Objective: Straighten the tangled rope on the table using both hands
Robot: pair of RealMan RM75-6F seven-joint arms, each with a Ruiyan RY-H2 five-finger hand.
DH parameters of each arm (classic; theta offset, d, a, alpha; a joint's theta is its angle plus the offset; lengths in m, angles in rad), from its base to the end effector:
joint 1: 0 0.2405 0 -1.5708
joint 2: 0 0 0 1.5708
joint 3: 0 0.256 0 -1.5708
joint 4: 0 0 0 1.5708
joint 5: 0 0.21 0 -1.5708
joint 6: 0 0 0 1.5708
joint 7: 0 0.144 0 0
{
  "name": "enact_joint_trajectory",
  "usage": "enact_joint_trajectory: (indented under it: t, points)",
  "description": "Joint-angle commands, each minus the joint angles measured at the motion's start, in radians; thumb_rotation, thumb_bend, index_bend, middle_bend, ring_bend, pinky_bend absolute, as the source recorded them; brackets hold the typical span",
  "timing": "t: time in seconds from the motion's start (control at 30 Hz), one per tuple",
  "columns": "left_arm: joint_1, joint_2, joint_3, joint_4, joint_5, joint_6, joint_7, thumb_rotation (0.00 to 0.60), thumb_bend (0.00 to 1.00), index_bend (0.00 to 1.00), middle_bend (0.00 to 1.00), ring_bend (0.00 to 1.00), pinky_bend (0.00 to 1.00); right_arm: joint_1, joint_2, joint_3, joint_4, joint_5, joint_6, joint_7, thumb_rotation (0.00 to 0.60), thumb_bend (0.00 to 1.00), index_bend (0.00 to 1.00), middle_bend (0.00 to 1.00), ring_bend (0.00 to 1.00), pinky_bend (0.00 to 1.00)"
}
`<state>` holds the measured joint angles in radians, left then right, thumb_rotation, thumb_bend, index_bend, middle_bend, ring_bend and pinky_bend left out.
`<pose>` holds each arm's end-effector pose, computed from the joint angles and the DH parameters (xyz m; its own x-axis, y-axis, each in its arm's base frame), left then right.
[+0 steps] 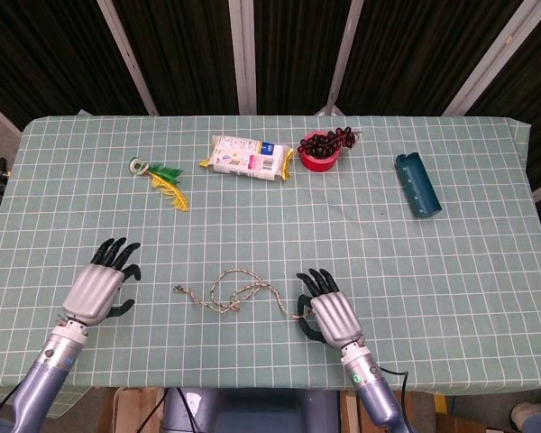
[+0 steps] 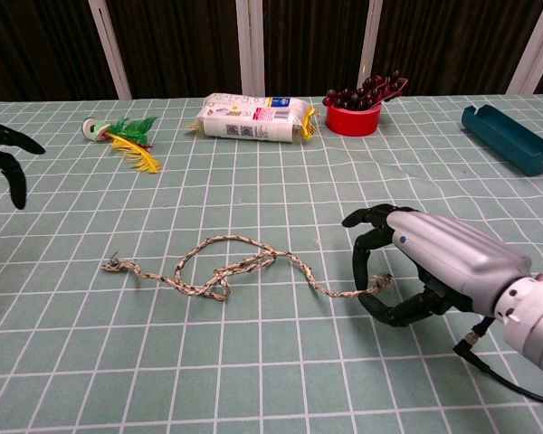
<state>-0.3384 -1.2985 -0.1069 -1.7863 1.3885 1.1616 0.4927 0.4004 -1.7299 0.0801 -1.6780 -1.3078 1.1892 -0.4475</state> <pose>-0.2132 0.2421 0.0587 0.5430 0.1637 0.8236 0.8244 -0.2907 -0.4857 -0.1429 -0.2233 -0.0525 0.2288 -0.3005 0.9259 -0.9469 -0.2893 0.1401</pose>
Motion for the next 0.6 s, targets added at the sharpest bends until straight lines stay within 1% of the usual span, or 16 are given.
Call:
enact_joint_trajectory:
  t: [0.03, 0.13, 0.3, 0.6]
  points:
    - [-0.039, -0.064, -0.014, 0.034, -0.047, -0.035, 0.051, 0.600, 0.30, 0.48, 0.10, 0.00, 0.00, 0.000, 0.004, 0.001, -0.001, 0.002, 0.001, 0.002, 0.600, 0.49, 0.64, 0.15, 0.00, 0.00]
    - [-0.058, -0.110, -0.012, 0.059, -0.060, -0.045, 0.069, 0.600, 0.32, 0.49, 0.10, 0.00, 0.00, -0.001, 0.010, 0.002, -0.002, 0.005, 0.003, 0.006, 0.600, 0.49, 0.64, 0.16, 0.00, 0.00]
    - [-0.081, -0.169, -0.005, 0.089, -0.065, -0.051, 0.093, 0.600, 0.38, 0.50, 0.11, 0.00, 0.00, -0.001, 0.019, 0.004, -0.005, 0.007, 0.005, 0.012, 0.600, 0.49, 0.64, 0.15, 0.00, 0.00]
    - [-0.107, -0.244, 0.009, 0.121, -0.109, -0.060, 0.144, 0.600, 0.41, 0.50, 0.11, 0.00, 0.00, -0.002, 0.028, 0.002, -0.005, 0.010, 0.007, 0.019, 0.600, 0.49, 0.64, 0.16, 0.00, 0.00]
